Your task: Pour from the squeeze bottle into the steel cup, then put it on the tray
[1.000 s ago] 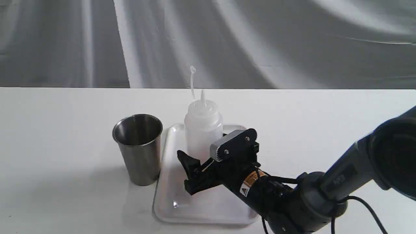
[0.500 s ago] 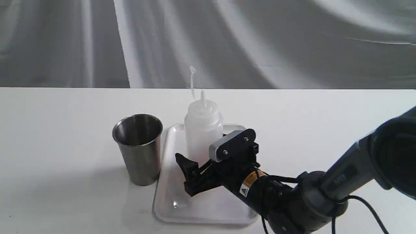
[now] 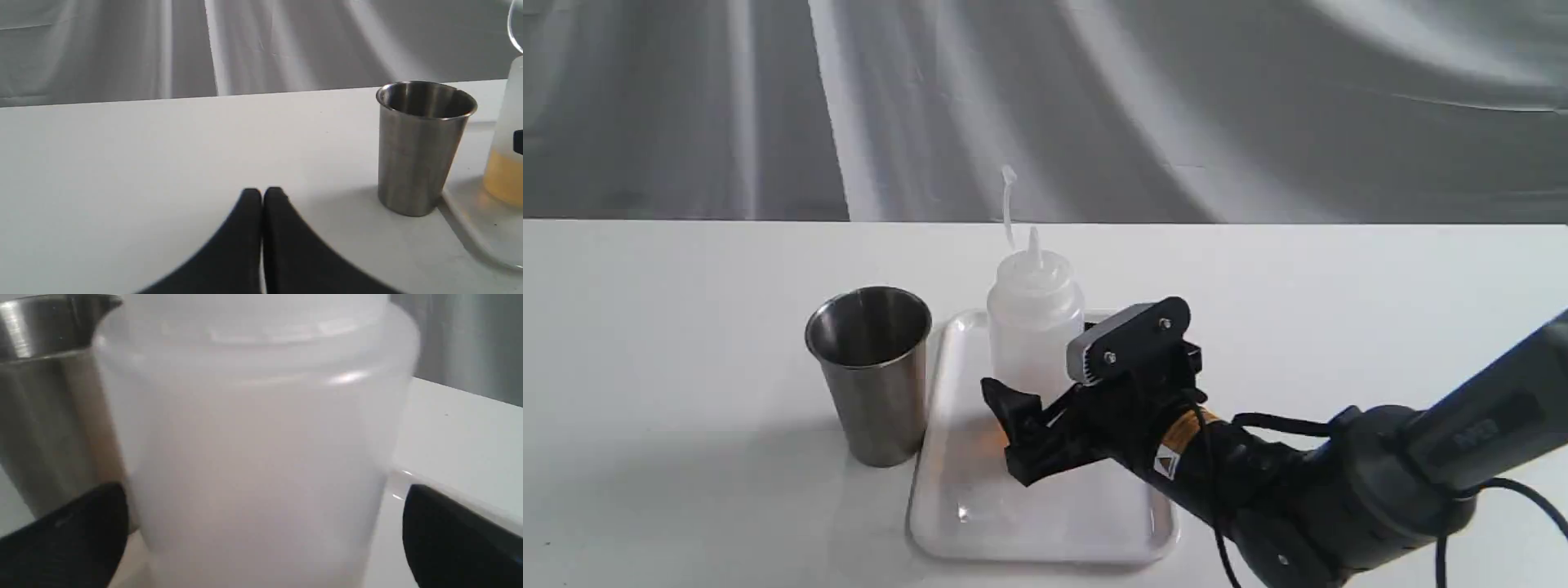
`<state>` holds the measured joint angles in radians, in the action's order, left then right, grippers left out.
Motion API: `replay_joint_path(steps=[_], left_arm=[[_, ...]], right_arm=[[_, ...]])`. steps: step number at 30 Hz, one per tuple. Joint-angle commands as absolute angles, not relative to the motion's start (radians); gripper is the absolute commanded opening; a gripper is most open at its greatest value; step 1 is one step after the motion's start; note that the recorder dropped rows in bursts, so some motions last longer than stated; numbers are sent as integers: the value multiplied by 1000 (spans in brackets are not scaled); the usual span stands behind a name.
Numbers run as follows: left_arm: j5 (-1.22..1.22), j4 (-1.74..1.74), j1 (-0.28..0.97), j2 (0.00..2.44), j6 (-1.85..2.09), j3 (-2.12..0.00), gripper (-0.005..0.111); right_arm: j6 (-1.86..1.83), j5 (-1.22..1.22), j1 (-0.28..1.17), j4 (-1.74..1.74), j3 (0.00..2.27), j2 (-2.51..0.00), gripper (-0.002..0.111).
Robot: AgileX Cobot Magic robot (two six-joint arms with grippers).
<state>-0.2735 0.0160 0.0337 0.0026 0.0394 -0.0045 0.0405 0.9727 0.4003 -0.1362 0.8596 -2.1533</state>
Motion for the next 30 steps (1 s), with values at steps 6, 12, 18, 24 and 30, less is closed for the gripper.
replay_joint_path(steps=[6, 12, 18, 24, 30], left_arm=[[-266, 15, 39, 0, 35, 0, 0], [-266, 15, 39, 0, 35, 0, 0], [-266, 15, 39, 0, 37, 0, 0], [-266, 15, 39, 0, 37, 0, 0], [-266, 15, 39, 0, 34, 0, 0]], right_arm=[[31, 973, 392, -222, 733, -2059, 89], [31, 975, 392, -226, 648, -1971, 89], [31, 975, 392, -226, 553, -1850, 89], [31, 975, 394, -224, 475, -1697, 77], [31, 975, 400, -232, 373, -1509, 41]])
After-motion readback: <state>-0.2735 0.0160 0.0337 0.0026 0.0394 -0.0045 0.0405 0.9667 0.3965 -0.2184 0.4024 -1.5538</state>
